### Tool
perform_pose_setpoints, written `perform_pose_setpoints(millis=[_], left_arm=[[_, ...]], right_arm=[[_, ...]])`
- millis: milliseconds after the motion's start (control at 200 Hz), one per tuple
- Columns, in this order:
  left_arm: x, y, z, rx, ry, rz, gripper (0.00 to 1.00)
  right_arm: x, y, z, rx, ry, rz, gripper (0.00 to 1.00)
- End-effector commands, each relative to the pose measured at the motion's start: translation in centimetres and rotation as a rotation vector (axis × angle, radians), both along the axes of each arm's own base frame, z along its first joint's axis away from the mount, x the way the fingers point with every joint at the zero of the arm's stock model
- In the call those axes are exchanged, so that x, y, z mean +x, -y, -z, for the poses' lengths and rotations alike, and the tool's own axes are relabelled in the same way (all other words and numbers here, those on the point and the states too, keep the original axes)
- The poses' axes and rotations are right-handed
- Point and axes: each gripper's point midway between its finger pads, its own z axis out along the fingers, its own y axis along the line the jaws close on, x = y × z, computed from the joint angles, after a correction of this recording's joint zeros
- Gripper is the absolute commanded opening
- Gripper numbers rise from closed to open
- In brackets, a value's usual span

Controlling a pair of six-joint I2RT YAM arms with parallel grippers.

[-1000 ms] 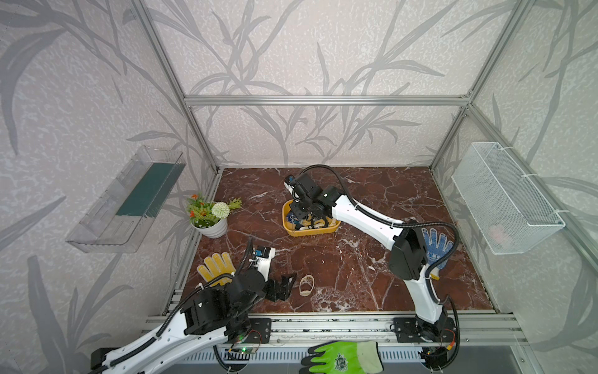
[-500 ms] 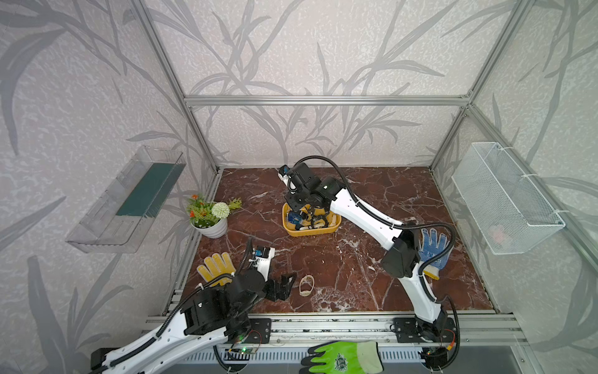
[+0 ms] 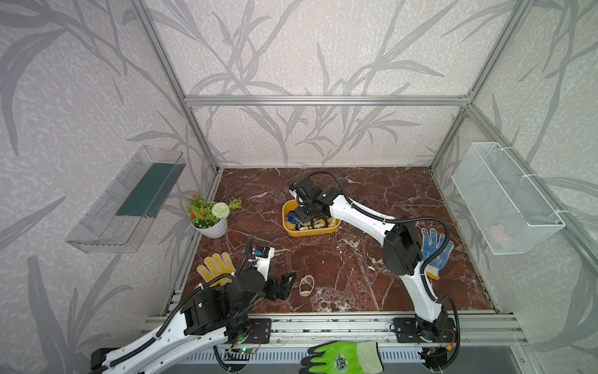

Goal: Put the watch into the storage box
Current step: Place the watch in the storage box.

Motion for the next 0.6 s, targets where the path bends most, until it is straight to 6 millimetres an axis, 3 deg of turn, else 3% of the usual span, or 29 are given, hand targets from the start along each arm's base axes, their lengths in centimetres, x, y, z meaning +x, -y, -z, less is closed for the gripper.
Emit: perform_pose_setpoints(millis=[0, 95, 255, 390, 595], left_arm=[[0.3, -0.4, 0.0, 0.014, 0.02, -0.018, 0.99], [0.3, -0.5, 0.0, 0.015, 0.023, -0.022, 0.99], [0.4, -0.5, -0.1, 0.016, 0.024, -0.026, 0.99], [0.4, -0.5, 0.0, 0.02, 0.022, -0.025, 0.99], [0.4, -0.6, 0.1, 0.019, 0.022, -0.028, 0.99]], right_arm=[[0.3, -0.4, -3.0, 0.081, 0.037, 0.004, 0.1], [-0.5, -0.5, -1.2, 0.088, -0.01, 0.002, 0.12], [-0.7, 0.1, 0.4, 0.072, -0.031, 0.033, 0.31], [-0.5, 0.3, -0.7, 0.083, -0.01, 0.046, 0.5], [-1.4, 1.6, -4.7, 0.139, 0.037, 0.068, 0.54]])
